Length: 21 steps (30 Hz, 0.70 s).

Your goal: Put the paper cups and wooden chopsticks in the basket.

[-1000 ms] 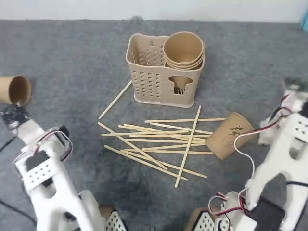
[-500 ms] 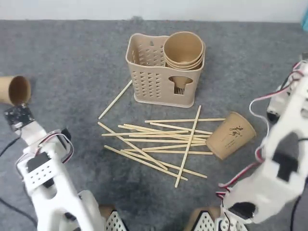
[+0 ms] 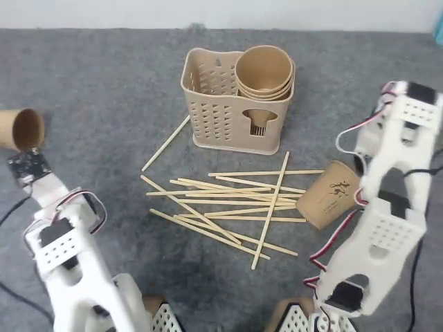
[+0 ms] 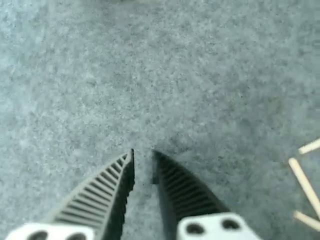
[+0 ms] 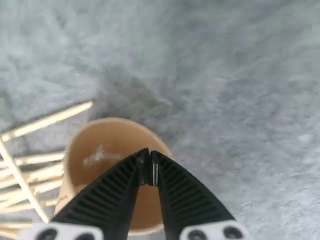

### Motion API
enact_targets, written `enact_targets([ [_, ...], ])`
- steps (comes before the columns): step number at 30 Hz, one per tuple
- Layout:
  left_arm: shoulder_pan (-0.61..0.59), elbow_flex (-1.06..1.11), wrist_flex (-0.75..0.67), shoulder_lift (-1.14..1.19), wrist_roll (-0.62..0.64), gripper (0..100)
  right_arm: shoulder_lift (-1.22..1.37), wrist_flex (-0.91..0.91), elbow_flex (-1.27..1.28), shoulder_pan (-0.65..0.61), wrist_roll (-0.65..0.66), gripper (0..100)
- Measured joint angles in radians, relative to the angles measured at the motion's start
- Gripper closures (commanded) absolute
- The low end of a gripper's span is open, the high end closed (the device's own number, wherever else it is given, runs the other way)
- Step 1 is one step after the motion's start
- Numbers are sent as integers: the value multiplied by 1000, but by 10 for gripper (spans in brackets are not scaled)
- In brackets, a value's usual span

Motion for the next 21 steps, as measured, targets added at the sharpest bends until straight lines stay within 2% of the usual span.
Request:
enact_targets([
  [3, 5, 0, 0, 0, -48, 979, -72, 0, 103, -51, 0, 991],
  [13, 8, 0, 0, 0, -61, 978, -511, 2, 516, -249, 34, 991],
  [21, 6, 0, 0, 0, -61, 978, -838, 2, 773, -307, 218, 991],
])
